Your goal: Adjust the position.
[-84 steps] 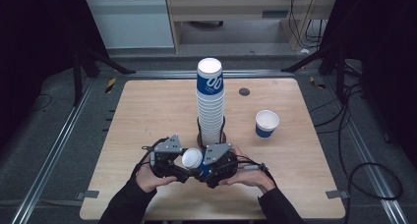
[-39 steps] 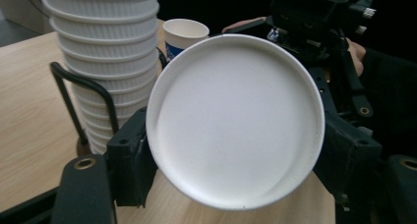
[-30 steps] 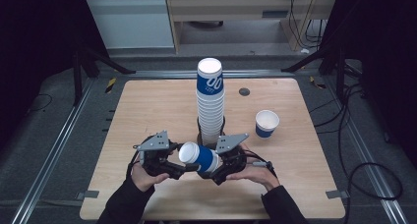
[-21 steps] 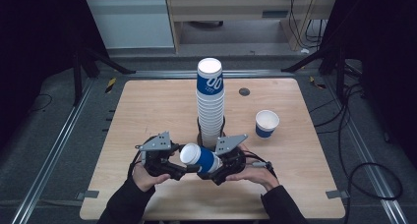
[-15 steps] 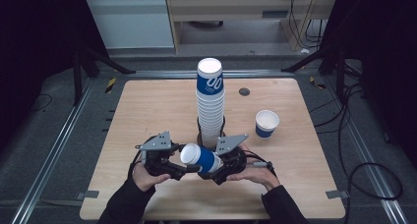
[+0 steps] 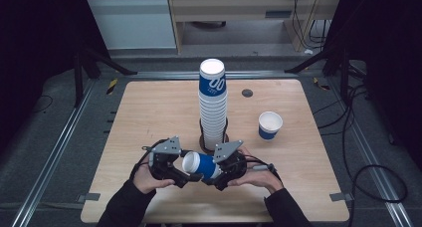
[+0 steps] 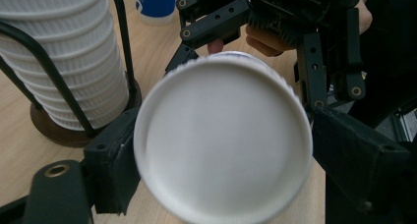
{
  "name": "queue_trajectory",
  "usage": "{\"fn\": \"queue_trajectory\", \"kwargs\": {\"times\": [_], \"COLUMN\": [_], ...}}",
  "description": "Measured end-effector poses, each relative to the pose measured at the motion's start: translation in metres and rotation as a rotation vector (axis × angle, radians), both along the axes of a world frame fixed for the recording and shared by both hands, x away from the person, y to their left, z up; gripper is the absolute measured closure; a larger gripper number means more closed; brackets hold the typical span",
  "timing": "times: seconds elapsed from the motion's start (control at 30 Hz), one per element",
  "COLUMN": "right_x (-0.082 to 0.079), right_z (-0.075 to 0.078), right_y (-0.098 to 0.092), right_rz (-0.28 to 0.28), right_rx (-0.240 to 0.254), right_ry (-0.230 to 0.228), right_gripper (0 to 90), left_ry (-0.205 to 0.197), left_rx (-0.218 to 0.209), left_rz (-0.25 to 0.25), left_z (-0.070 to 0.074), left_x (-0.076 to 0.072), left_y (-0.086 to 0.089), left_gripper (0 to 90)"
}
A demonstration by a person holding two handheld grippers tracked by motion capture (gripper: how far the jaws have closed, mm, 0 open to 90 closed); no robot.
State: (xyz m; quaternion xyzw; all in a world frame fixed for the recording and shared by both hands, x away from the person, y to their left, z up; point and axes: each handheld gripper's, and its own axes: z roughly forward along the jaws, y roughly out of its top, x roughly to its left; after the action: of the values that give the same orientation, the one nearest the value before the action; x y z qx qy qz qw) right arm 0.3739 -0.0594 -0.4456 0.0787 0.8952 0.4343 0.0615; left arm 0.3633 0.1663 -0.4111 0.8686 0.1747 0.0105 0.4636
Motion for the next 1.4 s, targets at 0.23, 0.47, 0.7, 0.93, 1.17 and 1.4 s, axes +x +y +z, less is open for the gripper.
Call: {"fn": "queue_trajectory", "kwargs": {"times": [0.23,0.47,0.7,0.93,1.17,1.4], "right_x": [-0.002,-0.002,0.002,0.008,0.011,0.008], "right_z": [-0.003,-0.003,0.006,0.018,0.017,0.013], "right_y": [0.004,0.003,-0.006,-0.024,-0.028,-0.021], "right_rz": [0.017,0.022,-0.029,-0.079,-0.087,-0.039], "right_rx": [-0.032,-0.018,0.062,0.166,0.201,0.209], "right_ry": [-0.004,-0.002,0.001,0.013,0.045,0.076], "right_gripper": [15.6,13.1,4.9,5.0,4.9,5.4], "left_ry": [0.012,0.01,-0.019,-0.044,-0.056,-0.053], "left_rx": [0.027,0.013,-0.035,-0.144,-0.219,-0.216], "left_rz": [-0.005,-0.007,0.028,0.091,0.089,0.037], "left_z": [-0.003,-0.002,0.004,0.01,0.012,0.011], "left_x": [0.0,0.0,0.003,0.01,0.009,0.002], "left_y": [-0.003,-0.001,0.012,0.032,0.035,0.022], "left_gripper": [24.4,25.0,25.1,25.1,25.1,25.1]}}
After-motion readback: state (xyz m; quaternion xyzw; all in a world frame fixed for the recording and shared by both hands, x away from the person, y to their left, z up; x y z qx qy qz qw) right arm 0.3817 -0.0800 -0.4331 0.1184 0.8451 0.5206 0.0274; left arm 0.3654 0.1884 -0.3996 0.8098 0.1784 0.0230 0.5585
